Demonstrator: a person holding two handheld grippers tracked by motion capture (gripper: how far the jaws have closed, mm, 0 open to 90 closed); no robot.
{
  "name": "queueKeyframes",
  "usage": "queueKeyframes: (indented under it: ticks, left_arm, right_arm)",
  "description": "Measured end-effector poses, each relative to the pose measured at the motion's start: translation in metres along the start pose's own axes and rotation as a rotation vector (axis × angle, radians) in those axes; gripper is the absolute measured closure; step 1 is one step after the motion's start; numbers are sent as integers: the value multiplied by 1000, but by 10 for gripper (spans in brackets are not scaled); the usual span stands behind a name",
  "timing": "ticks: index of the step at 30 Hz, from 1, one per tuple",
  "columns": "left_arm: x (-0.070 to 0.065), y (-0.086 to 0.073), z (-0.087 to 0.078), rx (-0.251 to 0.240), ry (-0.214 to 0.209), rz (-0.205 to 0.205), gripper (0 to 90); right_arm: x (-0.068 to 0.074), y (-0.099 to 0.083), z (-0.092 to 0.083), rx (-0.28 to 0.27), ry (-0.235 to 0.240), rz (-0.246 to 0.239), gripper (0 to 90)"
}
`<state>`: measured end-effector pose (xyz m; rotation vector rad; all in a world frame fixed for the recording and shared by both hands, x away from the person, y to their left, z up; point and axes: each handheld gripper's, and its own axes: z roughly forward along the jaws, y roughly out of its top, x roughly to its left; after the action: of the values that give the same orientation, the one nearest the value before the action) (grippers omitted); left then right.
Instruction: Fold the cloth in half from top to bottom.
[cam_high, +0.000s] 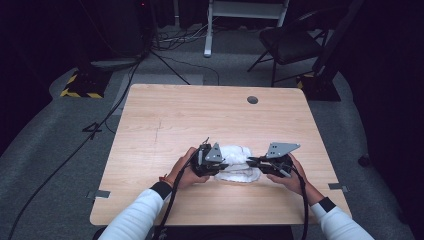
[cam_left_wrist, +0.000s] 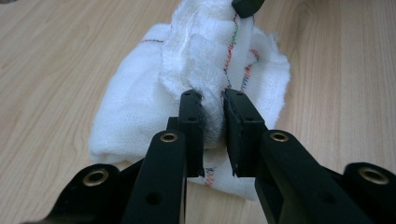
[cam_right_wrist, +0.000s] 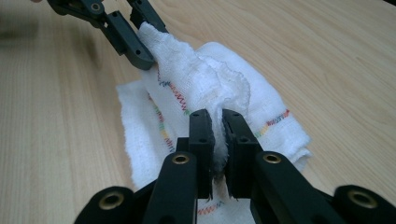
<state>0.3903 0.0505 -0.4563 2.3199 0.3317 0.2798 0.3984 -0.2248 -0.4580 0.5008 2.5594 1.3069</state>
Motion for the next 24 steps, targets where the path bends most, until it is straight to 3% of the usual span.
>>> queueKeyframes:
  ticks: [8,13,19,24]
  left_arm:
    - [-13,-8,-1,33,2,46,759]
    - [-19,-14,-5,29,-10,39,742]
    - [-30,-21,-8,41,-28,67,731]
    - [-34,-28,-12,54,-47,57,698]
  right_arm:
    - [13,-12,-1,58,38,-37,821]
    - [17,-20,-4,78,57,-33,812]
    - [25,-27,-7,100,61,-50,803]
    - [28,-33,-8,114,60,-39,784]
